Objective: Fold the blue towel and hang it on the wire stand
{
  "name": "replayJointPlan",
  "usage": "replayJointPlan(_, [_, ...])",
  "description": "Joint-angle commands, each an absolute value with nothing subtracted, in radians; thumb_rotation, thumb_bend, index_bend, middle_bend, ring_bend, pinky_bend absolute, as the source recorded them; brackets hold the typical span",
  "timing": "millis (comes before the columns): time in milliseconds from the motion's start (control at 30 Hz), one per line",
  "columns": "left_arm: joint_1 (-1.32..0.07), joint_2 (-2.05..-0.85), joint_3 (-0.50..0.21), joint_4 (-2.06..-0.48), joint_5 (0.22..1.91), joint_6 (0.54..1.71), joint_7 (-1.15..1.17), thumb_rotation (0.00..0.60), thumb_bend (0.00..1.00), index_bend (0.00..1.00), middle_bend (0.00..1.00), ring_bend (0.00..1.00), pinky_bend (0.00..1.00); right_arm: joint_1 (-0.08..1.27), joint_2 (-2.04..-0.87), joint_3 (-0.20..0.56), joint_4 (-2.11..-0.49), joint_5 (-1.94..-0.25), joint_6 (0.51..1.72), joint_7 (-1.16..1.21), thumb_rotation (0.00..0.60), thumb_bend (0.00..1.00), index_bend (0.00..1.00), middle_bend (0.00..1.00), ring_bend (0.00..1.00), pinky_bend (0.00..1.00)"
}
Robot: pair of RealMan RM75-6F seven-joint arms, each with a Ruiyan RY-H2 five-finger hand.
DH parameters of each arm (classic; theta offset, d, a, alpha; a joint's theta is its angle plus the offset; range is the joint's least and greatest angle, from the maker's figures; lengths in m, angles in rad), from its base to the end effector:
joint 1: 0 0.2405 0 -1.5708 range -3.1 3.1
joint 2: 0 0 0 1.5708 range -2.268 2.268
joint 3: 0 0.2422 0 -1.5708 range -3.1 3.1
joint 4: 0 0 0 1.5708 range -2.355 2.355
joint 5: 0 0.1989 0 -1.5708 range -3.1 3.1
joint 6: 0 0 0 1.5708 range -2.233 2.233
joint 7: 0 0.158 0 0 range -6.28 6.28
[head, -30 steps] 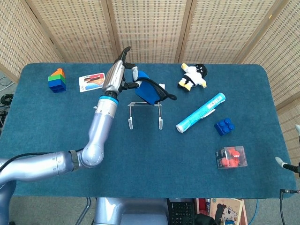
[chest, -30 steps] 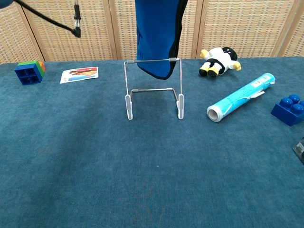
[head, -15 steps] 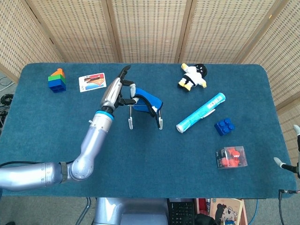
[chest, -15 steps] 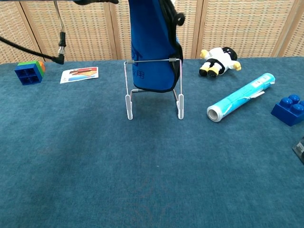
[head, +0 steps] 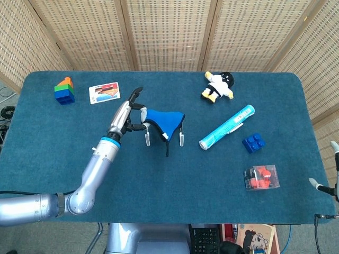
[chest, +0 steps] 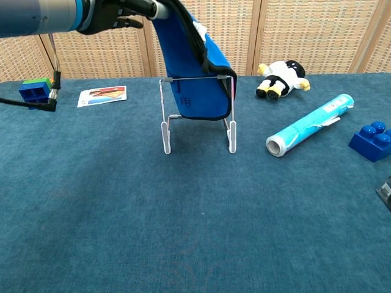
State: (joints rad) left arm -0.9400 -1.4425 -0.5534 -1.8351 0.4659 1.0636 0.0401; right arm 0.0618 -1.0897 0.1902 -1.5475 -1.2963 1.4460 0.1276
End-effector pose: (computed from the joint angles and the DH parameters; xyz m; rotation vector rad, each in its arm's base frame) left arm -0.0167 0.3782 0.0582 -1.2454 -1.7821 -1.4699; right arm -0.3302 -0.2101 0.2105 1.1026 -0.9403 0.9137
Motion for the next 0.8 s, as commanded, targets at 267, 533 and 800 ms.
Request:
replayJointPlan(267, [-0.872,-1.434,-0.474,-1.863,0.558,1.046,-0.008,0.6,0.8,0.8,0.0,0.0,0.0,0.061,-1.087,0.189,-1.552,-1.301,1.448,0.129,0.6,0.0,0.0,0.0,0.0,0.0])
replayJointPlan(533, [-0.85,-1.457,-0.413,-1.836,0.593,1.044,-0.004,0.6,0.8,0.8,0.0,0.0,0.0,0.059,-1.085,0.187,-1.554,-1.305,1.449,0.134,0.6,0.0,0.0,0.0,0.0,0.0])
replayJointPlan(800, [-0.841,-1.491,-0.379,-1.793,0.619,1.053,0.013,0.6,0.8,0.79,0.0,0.0,0.0,0.058,-1.084,0.186,-1.556,-1.307,1.452,0.136,0.6,0.0,0.0,0.0,0.0,0.0])
